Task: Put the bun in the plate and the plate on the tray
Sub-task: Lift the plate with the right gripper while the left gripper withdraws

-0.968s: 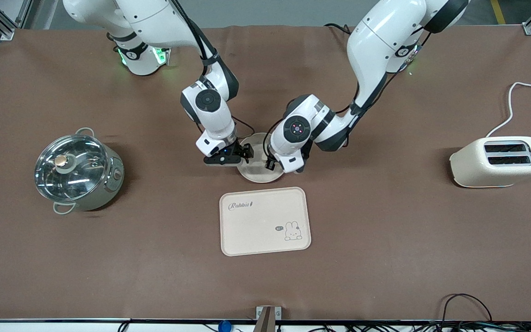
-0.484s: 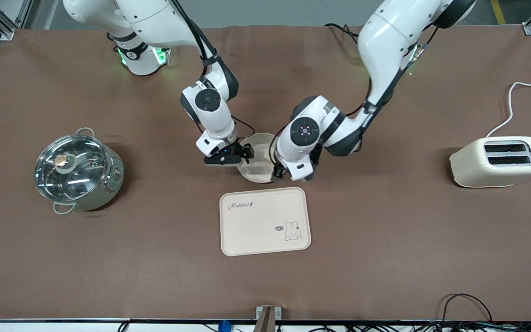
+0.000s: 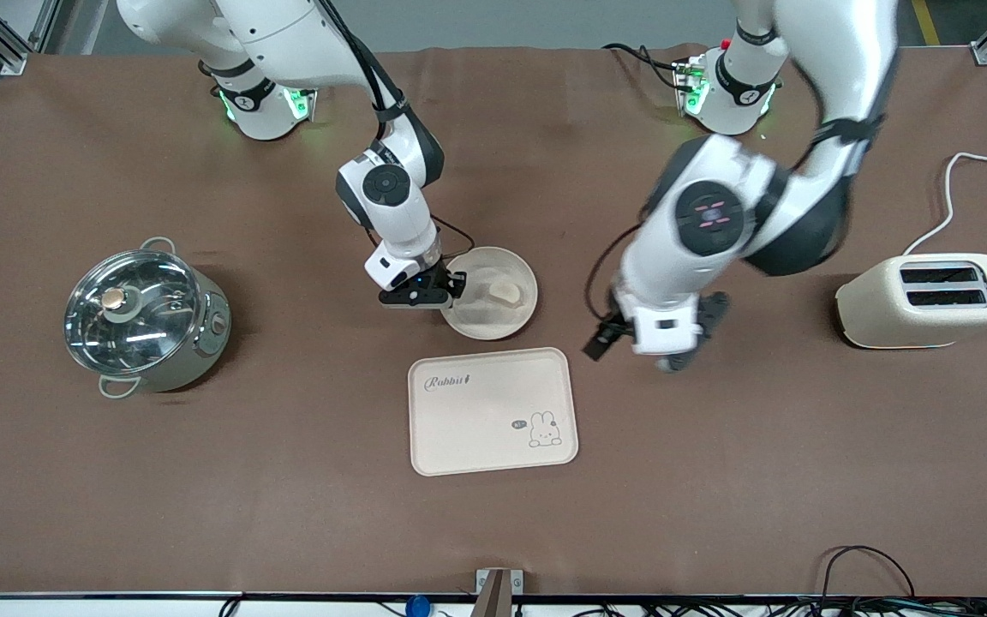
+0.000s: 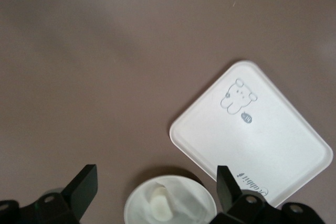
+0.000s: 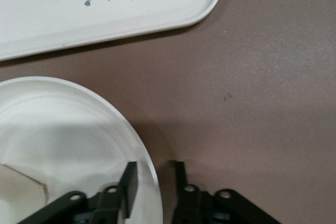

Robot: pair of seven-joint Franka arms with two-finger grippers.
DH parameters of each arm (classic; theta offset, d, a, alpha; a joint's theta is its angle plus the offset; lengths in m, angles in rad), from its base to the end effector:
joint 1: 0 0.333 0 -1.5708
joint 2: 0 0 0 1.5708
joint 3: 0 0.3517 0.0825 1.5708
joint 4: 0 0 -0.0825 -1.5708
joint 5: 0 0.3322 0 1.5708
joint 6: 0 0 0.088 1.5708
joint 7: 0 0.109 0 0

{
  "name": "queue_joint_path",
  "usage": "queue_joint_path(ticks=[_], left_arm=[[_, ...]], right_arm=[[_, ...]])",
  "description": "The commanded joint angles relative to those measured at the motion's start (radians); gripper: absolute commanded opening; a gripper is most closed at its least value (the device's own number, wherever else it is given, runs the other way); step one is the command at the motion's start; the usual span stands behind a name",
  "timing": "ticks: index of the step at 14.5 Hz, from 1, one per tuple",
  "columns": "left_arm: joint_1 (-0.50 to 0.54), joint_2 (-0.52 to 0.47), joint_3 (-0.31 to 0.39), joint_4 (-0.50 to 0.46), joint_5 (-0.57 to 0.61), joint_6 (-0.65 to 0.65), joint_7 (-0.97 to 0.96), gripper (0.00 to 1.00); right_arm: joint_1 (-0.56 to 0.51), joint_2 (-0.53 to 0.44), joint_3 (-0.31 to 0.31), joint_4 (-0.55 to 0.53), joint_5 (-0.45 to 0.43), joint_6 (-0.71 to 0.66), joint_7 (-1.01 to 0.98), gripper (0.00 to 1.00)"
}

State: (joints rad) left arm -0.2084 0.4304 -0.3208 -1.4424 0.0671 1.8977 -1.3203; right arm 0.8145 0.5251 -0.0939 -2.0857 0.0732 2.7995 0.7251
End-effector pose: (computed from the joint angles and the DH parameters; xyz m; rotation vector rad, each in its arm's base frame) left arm 0.5840 -0.2889 0.5021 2.8210 1.1951 -0.0394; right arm 0.4458 0.3925 0.2620 -3.0155 0.0815 -0.2326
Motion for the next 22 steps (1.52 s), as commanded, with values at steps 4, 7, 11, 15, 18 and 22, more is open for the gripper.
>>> queue_joint_path(ticks=[4, 7, 11, 15, 18, 22], left_arm=[[0.207, -0.209, -0.001, -0.024, 0.014, -0.147, 0.529, 1.0], [0.303, -0.286, -0.001, -0.024, 0.014, -0.235, 0.78, 1.0], [0.391, -0.383, -0.001, -0.026, -0.001, -0.366, 1.031, 1.0], [0.351, -0.488, 0.066, -0.09, -0.03, -0.413, 1.191, 1.0], [0.239, -0.558, 0.189, -0.166, -0.065, -0.413, 1.205, 1.0], [0.23, -0.572, 0.197, -0.181, -0.069, -0.414, 1.221, 1.0]], right_arm=[[0.0, -0.019, 0.003, -0.023, -0.001, 0.011, 0.025, 0.0], [-0.001, -0.031, 0.003, -0.02, 0.0, 0.003, 0.033, 0.0], [-0.012, -0.066, 0.003, 0.045, 0.019, -0.047, 0.059, 0.0], [-0.058, -0.062, 0.003, 0.208, 0.209, -0.104, 0.057, 0.0], [-0.072, -0.03, -0.003, 0.332, 0.276, -0.156, 0.059, 0.0], [-0.116, 0.08, -0.004, 0.45, 0.273, -0.152, 0.062, 0.0]])
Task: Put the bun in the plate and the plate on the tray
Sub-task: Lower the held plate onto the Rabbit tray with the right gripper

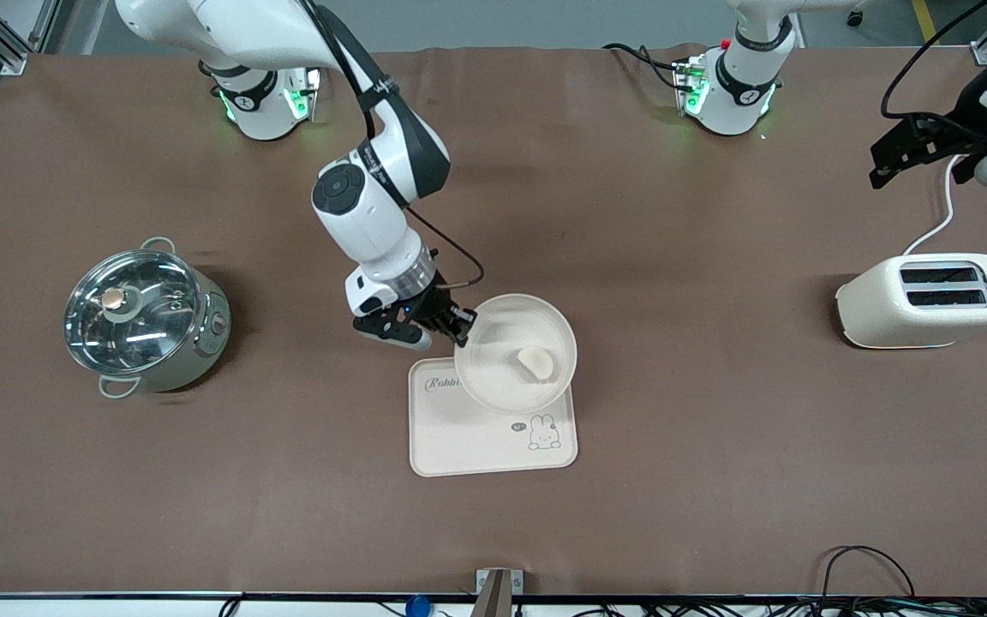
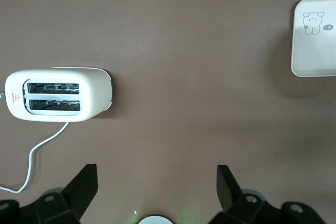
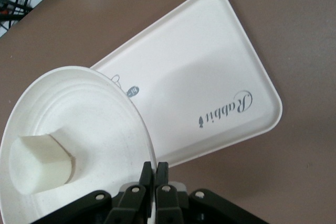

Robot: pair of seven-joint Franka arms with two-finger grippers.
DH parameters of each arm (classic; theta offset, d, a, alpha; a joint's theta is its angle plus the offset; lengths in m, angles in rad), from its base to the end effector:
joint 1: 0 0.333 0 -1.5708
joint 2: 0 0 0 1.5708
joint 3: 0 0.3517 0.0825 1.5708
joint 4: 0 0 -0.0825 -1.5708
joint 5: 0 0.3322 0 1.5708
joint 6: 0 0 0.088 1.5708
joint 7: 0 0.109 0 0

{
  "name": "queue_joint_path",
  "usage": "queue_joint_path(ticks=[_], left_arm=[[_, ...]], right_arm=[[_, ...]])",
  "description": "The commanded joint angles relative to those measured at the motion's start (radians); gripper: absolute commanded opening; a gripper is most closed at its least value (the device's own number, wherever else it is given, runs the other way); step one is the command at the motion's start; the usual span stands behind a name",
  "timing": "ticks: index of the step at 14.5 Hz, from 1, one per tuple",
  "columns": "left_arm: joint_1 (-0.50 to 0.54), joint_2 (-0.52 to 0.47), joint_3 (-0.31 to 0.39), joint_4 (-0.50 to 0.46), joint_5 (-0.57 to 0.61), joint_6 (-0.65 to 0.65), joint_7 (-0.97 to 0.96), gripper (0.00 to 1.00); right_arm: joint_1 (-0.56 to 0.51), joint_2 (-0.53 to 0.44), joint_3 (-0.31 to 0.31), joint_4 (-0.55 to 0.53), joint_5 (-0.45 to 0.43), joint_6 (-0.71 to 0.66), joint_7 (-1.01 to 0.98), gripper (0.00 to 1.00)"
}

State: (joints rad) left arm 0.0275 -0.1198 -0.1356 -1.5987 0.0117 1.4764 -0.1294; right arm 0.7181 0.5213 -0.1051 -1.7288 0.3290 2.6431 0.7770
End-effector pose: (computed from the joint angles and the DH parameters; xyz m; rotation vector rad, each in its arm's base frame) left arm 0.4482 -0.0527 0.6949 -3.1133 -0.0364 0.0004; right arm 0.5531 0.3940 0.3863 -2.6951 0.5428 -0.2784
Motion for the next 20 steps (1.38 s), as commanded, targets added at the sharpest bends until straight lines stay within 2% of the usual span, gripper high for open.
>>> queue_joint_path(ticks=[1, 4, 13, 20], left_arm=[[-0.004, -0.015, 0.011, -0.021, -0.013, 0.007, 0.033, 1.0], [-0.004, -0.009, 0.011, -0.023, -0.012, 0.007, 0.031, 1.0], [-0.001, -0.008, 0.011, -0.021, -0.012, 0.007, 0.031, 1.0], [0.0, -0.008, 0.011, -0.023, -0.012, 0.007, 0.033, 1.0]], right_arm=[[-0.037, 0.118, 0.002, 0.124, 0.016, 0.012, 0.01, 0.0], [-0.065, 0.186, 0.002, 0.178, 0.016, 0.037, 0.007, 0.0], [-0.069, 0.309, 0.002, 0.178, 0.009, 0.189, -0.004, 0.0], [-0.072, 0.319, 0.004, 0.172, 0.021, 0.208, -0.059, 0.0]])
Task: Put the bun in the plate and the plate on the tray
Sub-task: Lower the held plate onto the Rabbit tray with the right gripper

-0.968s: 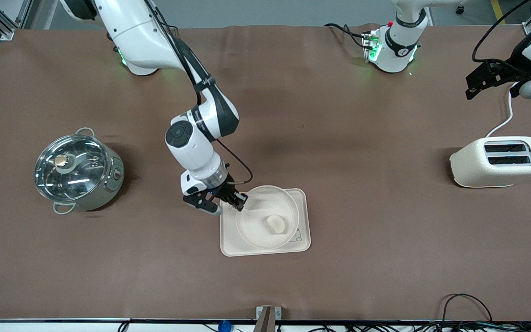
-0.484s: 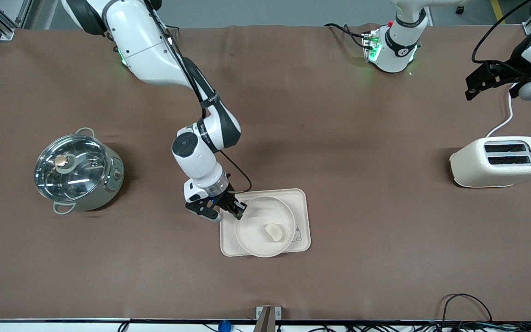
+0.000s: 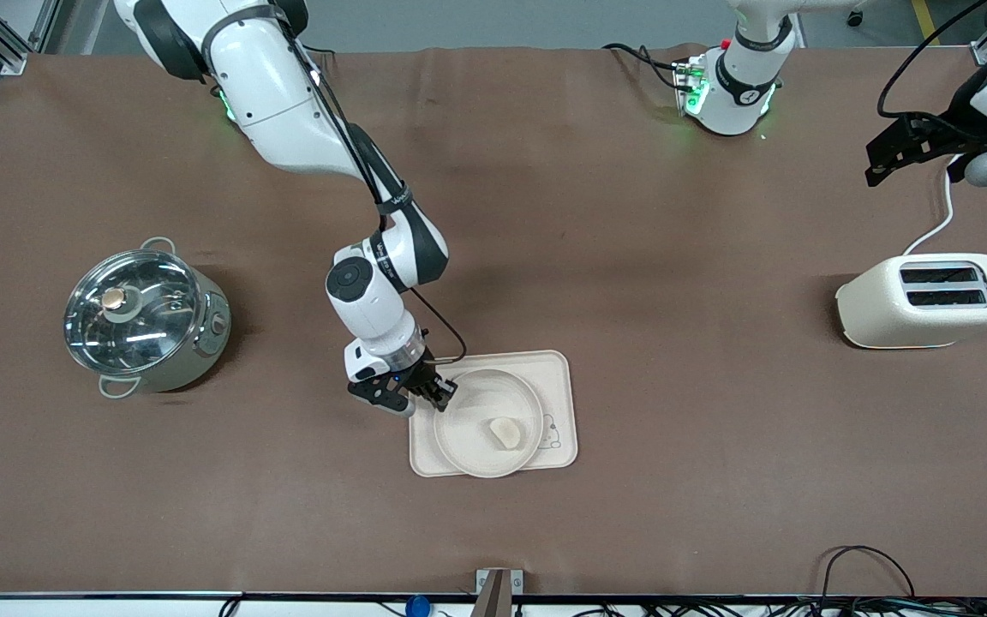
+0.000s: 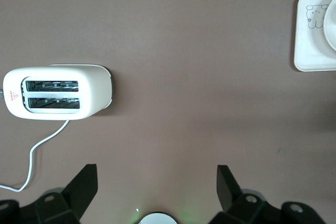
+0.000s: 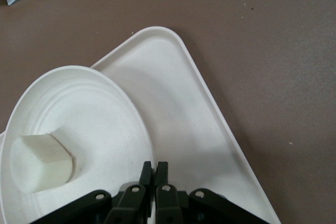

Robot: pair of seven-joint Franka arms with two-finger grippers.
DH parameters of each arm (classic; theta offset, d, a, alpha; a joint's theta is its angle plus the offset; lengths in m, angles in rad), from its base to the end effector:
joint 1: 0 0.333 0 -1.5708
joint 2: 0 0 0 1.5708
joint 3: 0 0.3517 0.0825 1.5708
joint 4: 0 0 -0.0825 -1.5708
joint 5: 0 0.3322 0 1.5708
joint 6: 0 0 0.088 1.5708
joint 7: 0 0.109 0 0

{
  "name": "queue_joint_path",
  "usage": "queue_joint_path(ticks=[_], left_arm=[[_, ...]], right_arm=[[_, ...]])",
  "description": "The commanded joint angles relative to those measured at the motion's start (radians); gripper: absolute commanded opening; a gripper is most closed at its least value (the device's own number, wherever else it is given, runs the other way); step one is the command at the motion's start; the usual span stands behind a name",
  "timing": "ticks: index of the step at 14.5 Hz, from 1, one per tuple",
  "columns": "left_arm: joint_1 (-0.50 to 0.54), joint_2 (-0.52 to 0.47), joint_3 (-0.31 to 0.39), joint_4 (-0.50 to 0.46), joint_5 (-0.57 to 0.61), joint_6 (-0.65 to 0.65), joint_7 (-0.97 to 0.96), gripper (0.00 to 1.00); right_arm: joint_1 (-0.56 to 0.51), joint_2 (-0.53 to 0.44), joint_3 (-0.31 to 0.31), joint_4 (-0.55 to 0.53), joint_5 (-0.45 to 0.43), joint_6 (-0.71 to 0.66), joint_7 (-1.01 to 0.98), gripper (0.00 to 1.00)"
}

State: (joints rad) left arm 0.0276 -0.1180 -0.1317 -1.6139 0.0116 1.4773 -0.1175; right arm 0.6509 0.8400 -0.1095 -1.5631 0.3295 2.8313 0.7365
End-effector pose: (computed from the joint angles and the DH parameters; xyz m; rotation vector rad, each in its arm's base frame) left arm 0.4491 -0.0507 0.6880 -3.1124 -0.0240 0.0257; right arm 0.6199 0.3769 0.2555 -2.7119 0.5961 -0.4135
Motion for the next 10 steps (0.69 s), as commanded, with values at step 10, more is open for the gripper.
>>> queue_joint_path(ticks=[10], left_arm=[[0.0, -0.011, 0.007, -0.011, -0.012, -0.008, 0.022, 1.0]], right_arm=[[0.021, -0.002, 0.011, -0.09, 0.019, 0.142, -0.02, 0.01]])
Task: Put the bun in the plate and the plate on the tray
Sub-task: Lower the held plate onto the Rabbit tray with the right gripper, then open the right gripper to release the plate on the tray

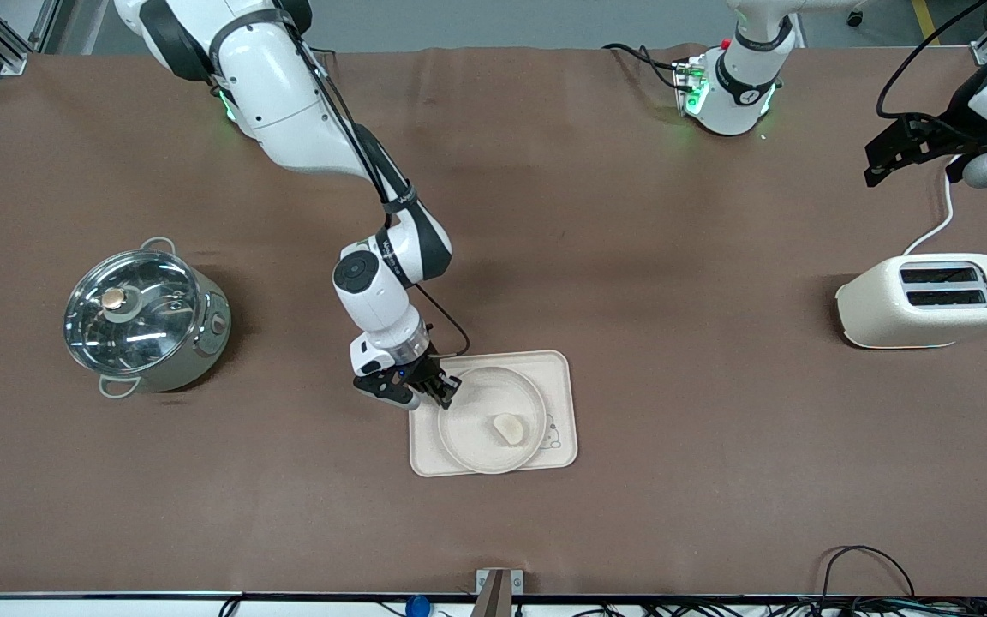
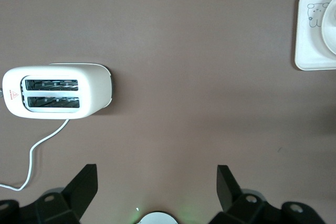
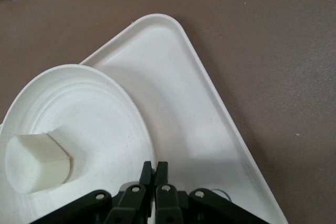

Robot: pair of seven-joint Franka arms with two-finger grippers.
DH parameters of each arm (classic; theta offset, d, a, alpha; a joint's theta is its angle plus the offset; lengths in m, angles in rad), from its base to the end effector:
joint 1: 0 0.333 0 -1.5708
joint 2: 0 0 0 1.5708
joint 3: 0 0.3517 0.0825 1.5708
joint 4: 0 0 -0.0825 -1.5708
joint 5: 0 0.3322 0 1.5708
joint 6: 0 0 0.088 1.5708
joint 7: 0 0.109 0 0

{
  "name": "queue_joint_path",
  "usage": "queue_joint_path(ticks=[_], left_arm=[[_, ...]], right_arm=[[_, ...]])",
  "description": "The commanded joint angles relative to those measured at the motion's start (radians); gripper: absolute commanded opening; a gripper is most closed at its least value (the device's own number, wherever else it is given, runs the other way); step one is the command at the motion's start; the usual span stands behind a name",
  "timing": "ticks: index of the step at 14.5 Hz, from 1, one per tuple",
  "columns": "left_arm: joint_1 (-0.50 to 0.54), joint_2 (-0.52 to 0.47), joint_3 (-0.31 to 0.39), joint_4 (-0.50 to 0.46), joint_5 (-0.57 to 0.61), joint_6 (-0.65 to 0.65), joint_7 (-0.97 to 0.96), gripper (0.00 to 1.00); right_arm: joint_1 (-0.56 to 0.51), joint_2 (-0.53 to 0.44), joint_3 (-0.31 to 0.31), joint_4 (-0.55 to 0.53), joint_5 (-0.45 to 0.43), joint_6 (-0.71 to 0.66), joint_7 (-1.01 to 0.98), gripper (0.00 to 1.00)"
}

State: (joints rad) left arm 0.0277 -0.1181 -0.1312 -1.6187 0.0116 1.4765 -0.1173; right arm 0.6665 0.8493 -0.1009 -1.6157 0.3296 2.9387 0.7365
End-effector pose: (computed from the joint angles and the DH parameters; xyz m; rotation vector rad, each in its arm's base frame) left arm 0.4490 -0.0503 0.6860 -3.1117 -0.0247 0.0342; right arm 0.6072 0.3814 0.2406 -2.6900 0.5805 -0.4708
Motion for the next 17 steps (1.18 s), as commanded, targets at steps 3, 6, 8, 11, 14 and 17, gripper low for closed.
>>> queue_joint_path(ticks=[3, 6, 8, 11, 14, 17], left_arm=[[0.001, -0.012, 0.008, -0.004, -0.012, -0.007, 0.022, 1.0], [0.001, -0.012, 0.008, -0.004, -0.012, -0.007, 0.022, 1.0], [0.005, -0.014, 0.008, -0.006, -0.012, -0.016, 0.022, 1.0], [0.006, -0.014, 0.01, -0.004, -0.012, -0.021, 0.022, 1.0], [0.006, -0.014, 0.01, -0.004, -0.012, -0.022, 0.022, 1.0], [0.006, -0.014, 0.01, -0.004, -0.012, -0.022, 0.022, 1.0]], right_arm=[[0.01, -0.013, 0.003, -0.041, 0.019, 0.034, -0.02, 0.01], [0.011, -0.018, 0.003, -0.064, 0.019, 0.034, -0.02, 0.01], [0.016, -0.019, 0.003, -0.075, 0.019, 0.036, -0.02, 0.01], [0.016, -0.019, 0.003, -0.076, 0.019, 0.042, -0.02, 0.02], [0.018, -0.019, 0.004, -0.075, 0.02, 0.04, -0.003, 0.21], [0.018, -0.021, 0.006, -0.067, 0.02, 0.04, 0.029, 0.52]])
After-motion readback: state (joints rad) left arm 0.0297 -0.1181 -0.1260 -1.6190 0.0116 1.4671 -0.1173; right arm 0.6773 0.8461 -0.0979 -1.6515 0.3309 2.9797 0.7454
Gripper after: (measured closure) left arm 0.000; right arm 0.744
